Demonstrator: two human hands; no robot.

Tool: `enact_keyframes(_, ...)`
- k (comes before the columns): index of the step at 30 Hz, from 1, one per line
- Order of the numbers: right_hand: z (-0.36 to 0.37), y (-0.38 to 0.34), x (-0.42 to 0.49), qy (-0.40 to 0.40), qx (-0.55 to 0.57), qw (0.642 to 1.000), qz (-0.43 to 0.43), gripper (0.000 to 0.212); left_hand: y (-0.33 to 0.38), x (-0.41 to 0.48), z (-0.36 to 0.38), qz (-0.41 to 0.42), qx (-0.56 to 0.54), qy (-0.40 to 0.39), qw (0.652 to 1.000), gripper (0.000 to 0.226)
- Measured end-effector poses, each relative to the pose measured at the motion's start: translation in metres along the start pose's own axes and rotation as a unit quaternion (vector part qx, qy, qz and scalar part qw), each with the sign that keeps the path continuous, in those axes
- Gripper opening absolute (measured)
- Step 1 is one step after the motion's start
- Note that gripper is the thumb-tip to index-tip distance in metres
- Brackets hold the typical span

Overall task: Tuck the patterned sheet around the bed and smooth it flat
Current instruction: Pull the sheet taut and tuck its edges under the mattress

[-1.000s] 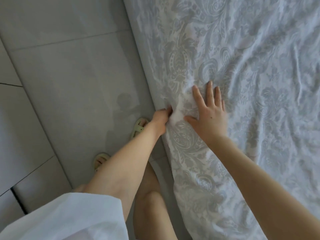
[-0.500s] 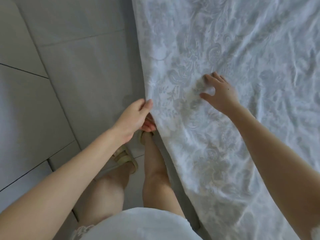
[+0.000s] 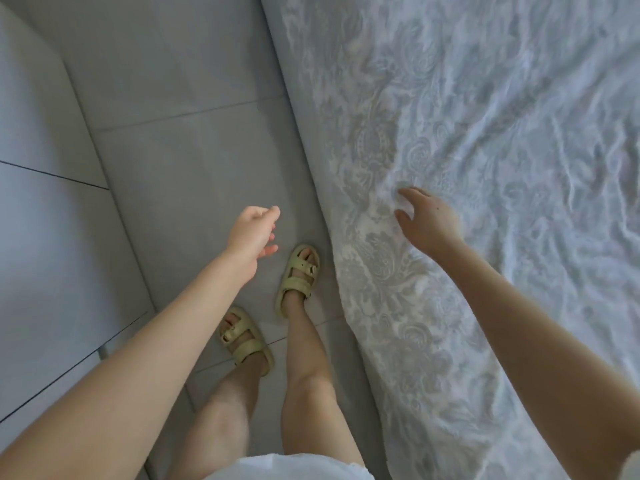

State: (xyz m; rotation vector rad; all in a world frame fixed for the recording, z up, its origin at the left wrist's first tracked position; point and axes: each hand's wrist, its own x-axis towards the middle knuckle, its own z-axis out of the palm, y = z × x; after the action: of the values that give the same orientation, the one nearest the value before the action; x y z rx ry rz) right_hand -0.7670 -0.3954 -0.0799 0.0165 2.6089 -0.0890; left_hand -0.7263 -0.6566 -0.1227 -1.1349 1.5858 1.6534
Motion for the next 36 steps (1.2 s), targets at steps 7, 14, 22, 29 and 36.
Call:
enact_keyframes(7, -0.013, -0.020, 0.032, -0.014, -0.036, 0.995, 0.091, 0.060, 0.083, 0.020, 0.034, 0.051, 0.010, 0.034, 0.998, 0.011)
enact_keyframes(14, -0.092, -0.060, 0.087, -0.013, 0.013, 0.999, 0.033, 0.032, 0.197, 0.043, 0.028, 0.070, -0.019, 0.082, 0.994, 0.015)
enact_keyframes(22, -0.198, -0.149, 0.230, 0.041, 0.089, 0.994, -0.042, 0.038, 0.327, 0.106, -0.026, 0.090, -0.100, 0.112, 0.984, 0.012)
enact_keyframes(29, -0.271, -0.228, 0.365, 0.055, 0.104, 0.993, -0.014, 0.045, 0.443, 0.196, -0.085, 0.066, -0.068, 0.087, 0.992, 0.028)
enact_keyframes(36, -0.322, -0.284, 0.478, 0.084, 0.021, 0.996, -0.009, 0.041, 0.536, 0.268, -0.124, 0.049, -0.023, 0.094, 0.994, 0.030)
